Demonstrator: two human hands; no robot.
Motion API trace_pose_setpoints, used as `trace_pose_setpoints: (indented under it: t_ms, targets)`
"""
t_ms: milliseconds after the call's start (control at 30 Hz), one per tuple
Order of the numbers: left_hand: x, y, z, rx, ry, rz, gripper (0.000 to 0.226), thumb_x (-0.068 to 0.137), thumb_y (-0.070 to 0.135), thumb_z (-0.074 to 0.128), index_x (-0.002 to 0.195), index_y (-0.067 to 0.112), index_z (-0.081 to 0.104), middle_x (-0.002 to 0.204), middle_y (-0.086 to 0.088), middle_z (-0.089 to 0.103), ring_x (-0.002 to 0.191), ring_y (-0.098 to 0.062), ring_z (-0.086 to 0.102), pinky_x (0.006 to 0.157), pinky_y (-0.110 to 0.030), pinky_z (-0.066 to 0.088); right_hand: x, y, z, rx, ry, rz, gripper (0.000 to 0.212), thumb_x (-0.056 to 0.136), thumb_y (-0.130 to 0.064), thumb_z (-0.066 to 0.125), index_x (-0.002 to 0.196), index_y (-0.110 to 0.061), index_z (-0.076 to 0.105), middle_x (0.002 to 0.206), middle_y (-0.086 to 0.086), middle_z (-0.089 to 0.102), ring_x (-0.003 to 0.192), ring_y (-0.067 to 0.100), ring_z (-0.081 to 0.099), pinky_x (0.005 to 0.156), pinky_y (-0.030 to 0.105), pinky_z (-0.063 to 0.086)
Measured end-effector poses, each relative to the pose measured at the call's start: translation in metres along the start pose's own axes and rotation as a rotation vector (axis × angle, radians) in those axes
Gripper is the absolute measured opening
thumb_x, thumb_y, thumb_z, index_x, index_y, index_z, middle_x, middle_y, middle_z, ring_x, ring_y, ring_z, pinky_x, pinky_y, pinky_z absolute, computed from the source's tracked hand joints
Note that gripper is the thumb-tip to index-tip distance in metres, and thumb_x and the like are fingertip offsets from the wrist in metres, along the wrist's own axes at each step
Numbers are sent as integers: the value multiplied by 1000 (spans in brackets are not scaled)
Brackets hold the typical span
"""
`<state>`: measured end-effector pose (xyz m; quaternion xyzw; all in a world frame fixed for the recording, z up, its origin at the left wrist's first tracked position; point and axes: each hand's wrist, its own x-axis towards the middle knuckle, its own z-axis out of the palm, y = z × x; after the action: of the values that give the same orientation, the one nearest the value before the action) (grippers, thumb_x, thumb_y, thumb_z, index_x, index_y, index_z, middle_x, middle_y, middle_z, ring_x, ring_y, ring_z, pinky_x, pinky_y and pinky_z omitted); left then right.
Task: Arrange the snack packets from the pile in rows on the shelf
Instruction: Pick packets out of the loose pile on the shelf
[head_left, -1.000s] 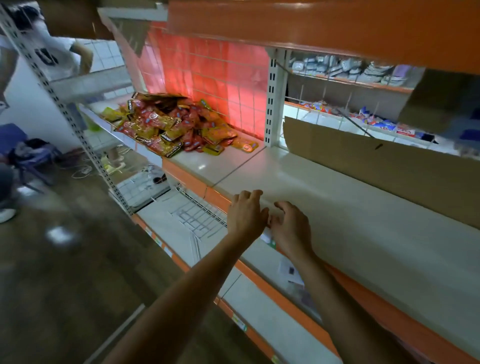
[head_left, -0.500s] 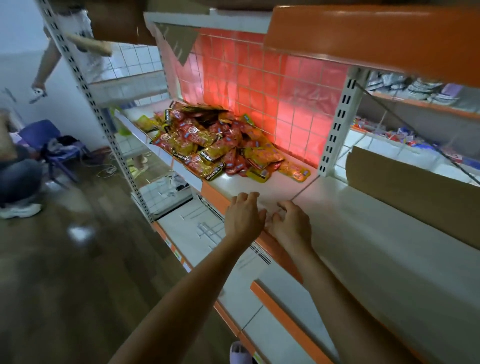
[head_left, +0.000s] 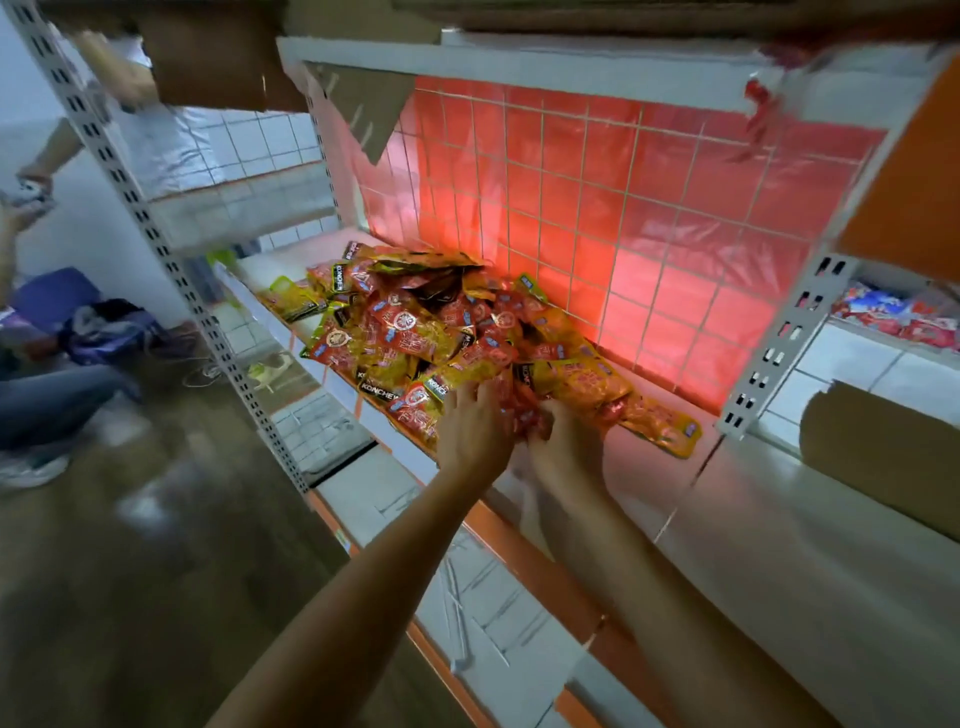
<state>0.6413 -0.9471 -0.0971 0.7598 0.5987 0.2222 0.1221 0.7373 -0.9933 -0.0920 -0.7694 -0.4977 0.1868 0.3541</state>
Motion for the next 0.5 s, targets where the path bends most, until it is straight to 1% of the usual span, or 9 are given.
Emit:
trace_pose_setpoints:
  t_ms: [33,67,133,267,333,400,433,500]
  targets:
    - [9,-3,0,12,-10,9,44,94,32,53,132,12,45,134,-12,46,121,-30,43,95,-39,42,6,-4,5,9,8,17,29,90,-16,54,117,-17,63,117,5,66,112,26,56,85,27,36]
    - [18,-7,-1,29,-20,23,45,95,31,53,134,12,43,135,-12,45,123,-31,42,97,-39,41,13,-8,10,18,14,38,31,90,-16,54,121,-17,61,120,4,64,114,25,56,84,26,34]
    - [34,-15,-2,67,-32,44,42,97,28,49,135,12,41,137,-13,43,124,-31,39,99,-38,39,25,-16,20,25,28,59,31,92,-16,54,122,-17,59,121,5,63,113,25,56,85,28,38]
    - [61,-34,-7,95,-99,46,47,96,29,50,137,12,36,140,-14,40,130,-33,35,105,-41,37,46,-31,36,-41,59,114,30,91,-18,54,120,-12,56,118,11,63,110,30,57,85,32,42]
    - [73,-40,-9,124,-107,62,51,93,33,55,135,12,36,137,-15,43,129,-33,37,105,-43,38,55,-37,43,-109,49,157,33,90,-24,56,120,-10,55,119,13,62,110,32,57,85,34,44]
    - [84,-43,-10,149,-123,62,62,88,37,63,136,12,35,132,-14,45,127,-32,39,103,-44,37,62,-43,50,-202,26,211,43,88,-34,62,122,-10,54,123,14,58,113,33,55,86,37,46]
    - [89,-46,-11,153,-137,55,66,85,39,66,137,12,34,130,-14,45,126,-32,39,102,-44,37,65,-46,53,-244,21,240,46,87,-36,64,123,-10,53,125,14,56,114,34,54,87,38,47]
    - [97,-50,-13,140,-152,47,69,82,42,70,133,11,37,126,-14,46,122,-31,42,100,-43,38,69,-48,59,-273,34,299,44,86,-35,65,121,-10,55,124,14,57,112,33,55,85,39,49]
